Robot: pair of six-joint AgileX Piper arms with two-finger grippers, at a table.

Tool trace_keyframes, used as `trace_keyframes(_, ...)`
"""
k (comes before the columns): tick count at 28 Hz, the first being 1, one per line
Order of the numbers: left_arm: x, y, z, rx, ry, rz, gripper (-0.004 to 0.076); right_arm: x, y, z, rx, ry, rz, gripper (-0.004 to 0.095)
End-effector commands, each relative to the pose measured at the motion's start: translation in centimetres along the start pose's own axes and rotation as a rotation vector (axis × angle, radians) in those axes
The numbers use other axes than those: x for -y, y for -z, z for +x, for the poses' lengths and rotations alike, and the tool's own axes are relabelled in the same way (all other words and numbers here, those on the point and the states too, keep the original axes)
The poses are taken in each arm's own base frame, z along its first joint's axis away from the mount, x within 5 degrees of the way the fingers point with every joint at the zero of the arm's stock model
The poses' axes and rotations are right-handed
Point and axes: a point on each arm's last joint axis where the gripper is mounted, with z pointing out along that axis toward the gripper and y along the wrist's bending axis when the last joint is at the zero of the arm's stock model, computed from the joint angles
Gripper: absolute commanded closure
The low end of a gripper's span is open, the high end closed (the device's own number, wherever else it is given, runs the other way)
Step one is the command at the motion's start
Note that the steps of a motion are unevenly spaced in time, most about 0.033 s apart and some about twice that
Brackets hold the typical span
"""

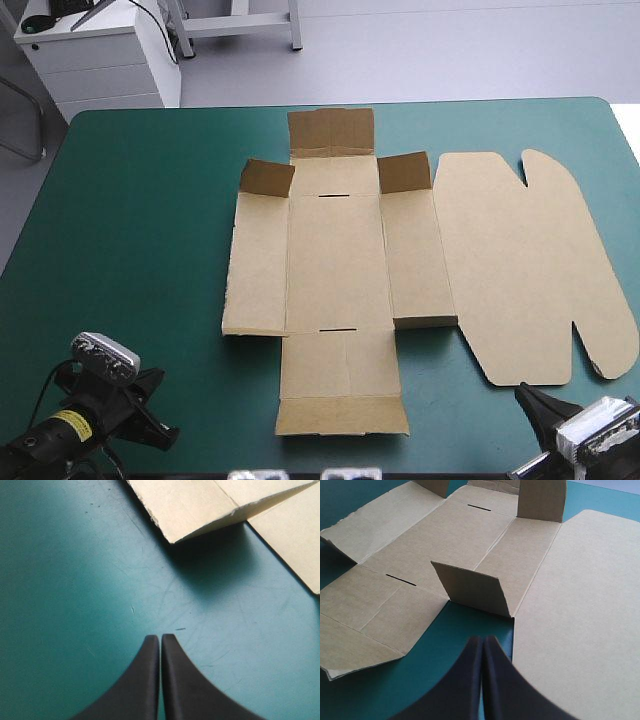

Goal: Fold the box

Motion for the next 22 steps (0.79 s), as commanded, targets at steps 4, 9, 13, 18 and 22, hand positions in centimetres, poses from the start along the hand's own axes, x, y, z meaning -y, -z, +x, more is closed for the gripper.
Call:
trace_keyframes(4,-0.1,0.4,-1.1,0.074,0.014,-0.002,0.0731,0.2,0.3,-1.3,0.083,-0.001,0.019,0.0927)
trace_keyframes(9,-0.1,0.4,-1.1,0.073,0.014,-0.001,0.0731,0.2,0.3,-1.3,0.083,-0.001,0.019,0.0927)
trace_keyframes(13,-0.1,0.4,-1.2,0.079,0.022,-0.002,0.0731,0.2,0.3,-1.3,0.083,-0.001,0.019,0.0927)
trace_keyframes(18,-0.2,0.5,-2.1,0.089,0.069,-0.004,0.0731,0.2,0.3,-1.3,0.083,-0.001,0.019,0.0927)
trace_keyframes(22,-0.7,0.6,-4.4,0.1,0.058,-0.019,0.0731,0.2,0.3,-1.3,0.083,-0.001,0.019,0.0927)
